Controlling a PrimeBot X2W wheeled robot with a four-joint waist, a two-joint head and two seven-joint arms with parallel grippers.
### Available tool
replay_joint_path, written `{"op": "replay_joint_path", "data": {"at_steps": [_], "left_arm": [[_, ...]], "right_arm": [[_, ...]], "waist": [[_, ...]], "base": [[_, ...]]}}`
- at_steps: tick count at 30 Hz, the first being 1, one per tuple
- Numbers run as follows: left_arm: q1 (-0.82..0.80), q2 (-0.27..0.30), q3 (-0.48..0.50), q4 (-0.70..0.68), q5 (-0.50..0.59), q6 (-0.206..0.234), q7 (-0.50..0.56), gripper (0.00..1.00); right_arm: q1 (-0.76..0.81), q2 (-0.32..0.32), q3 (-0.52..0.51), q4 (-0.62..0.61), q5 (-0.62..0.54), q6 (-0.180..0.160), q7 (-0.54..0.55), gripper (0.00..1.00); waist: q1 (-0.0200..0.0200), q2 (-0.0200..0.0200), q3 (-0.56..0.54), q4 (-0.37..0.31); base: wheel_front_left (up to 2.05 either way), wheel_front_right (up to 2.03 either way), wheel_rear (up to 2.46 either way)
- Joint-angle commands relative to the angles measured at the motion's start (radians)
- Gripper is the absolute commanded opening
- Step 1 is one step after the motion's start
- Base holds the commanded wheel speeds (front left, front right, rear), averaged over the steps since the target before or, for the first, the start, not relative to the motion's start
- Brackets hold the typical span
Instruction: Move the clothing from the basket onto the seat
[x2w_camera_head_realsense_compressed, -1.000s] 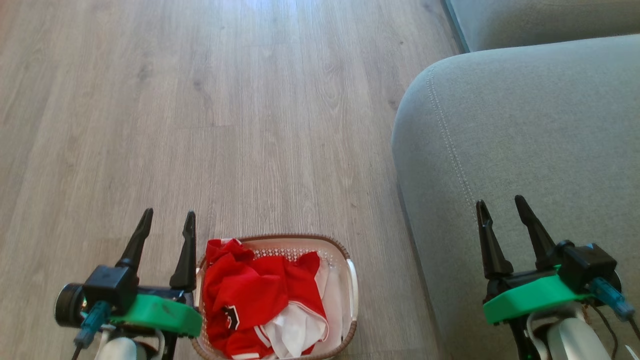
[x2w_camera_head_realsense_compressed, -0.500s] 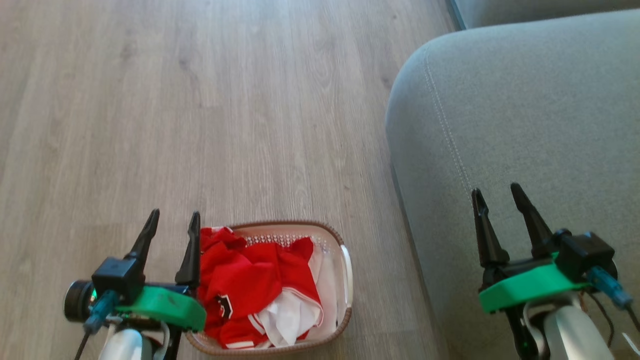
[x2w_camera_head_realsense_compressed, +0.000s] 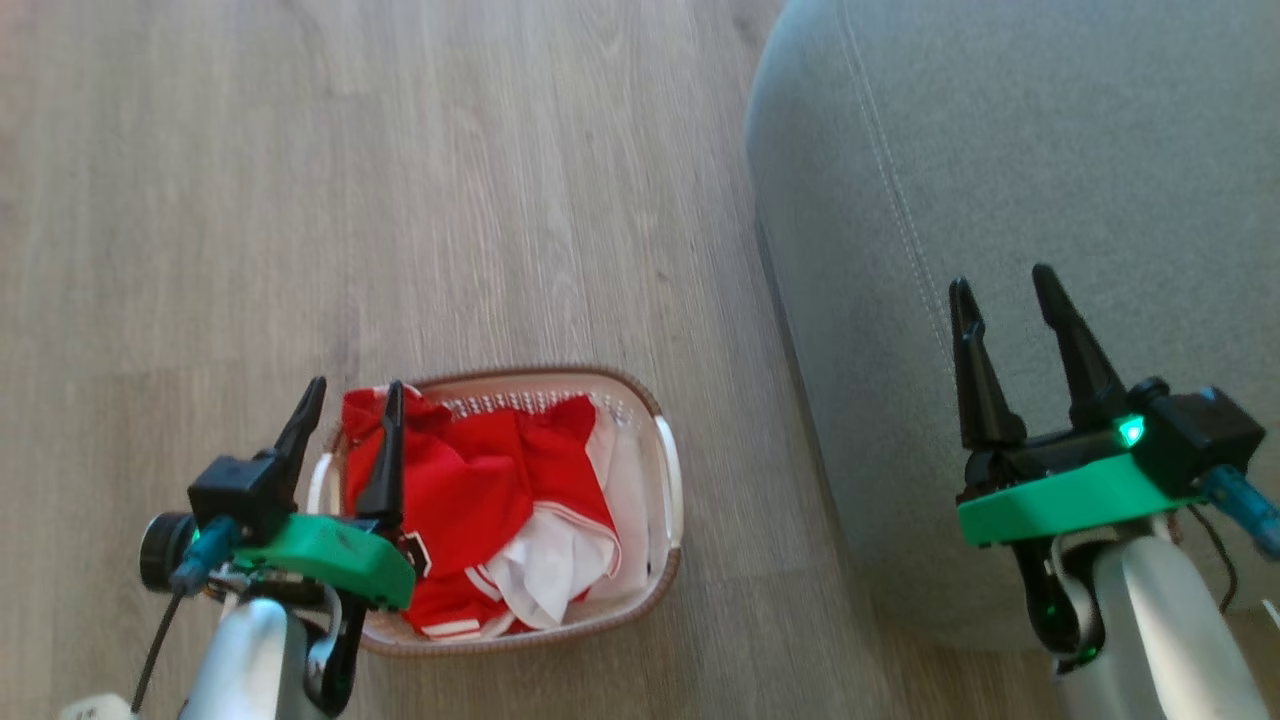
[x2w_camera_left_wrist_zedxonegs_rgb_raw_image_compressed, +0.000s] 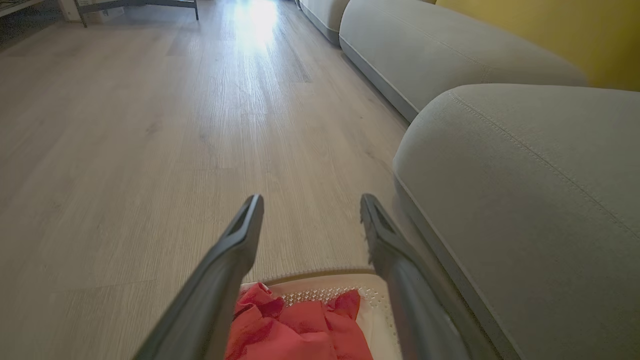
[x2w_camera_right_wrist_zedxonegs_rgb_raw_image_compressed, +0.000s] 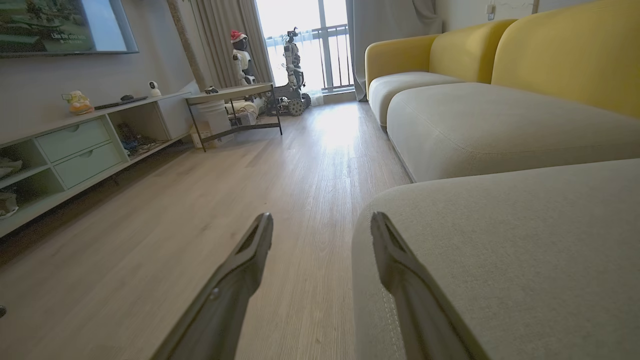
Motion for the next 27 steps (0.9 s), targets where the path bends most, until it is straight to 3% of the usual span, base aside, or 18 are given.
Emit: {"op": "replay_joint_path", "data": {"at_steps": [1, 17, 27], "left_arm": [[-0.046, 0.026, 0.021, -0.005, -0.011, -0.005, -0.012, 1.00], [-0.259, 0.110, -0.035, 0.379, -0.039, -0.006, 0.020, 1.00], [-0.451, 0.142, -0.121, 0.674, -0.043, -0.006, 0.085, 1.00]], "right_arm": [[-0.035, -0.010, 0.017, -0.045, 0.006, 0.000, -0.009, 1.00], [-0.128, 0.010, 0.004, -0.230, 0.020, 0.000, -0.009, 1.00], [-0.170, 0.019, 0.007, -0.277, 0.020, 0.000, -0.009, 1.00]], "waist": [[-0.0001, 0.0000, 0.040, -0.018], [-0.0001, 0.0000, 0.258, -0.076], [-0.0001, 0.0000, 0.391, -0.104]], "base": [[0.00, 0.00, 0.00], [0.00, 0.00, 0.00], [0.00, 0.00, 0.00]]}}
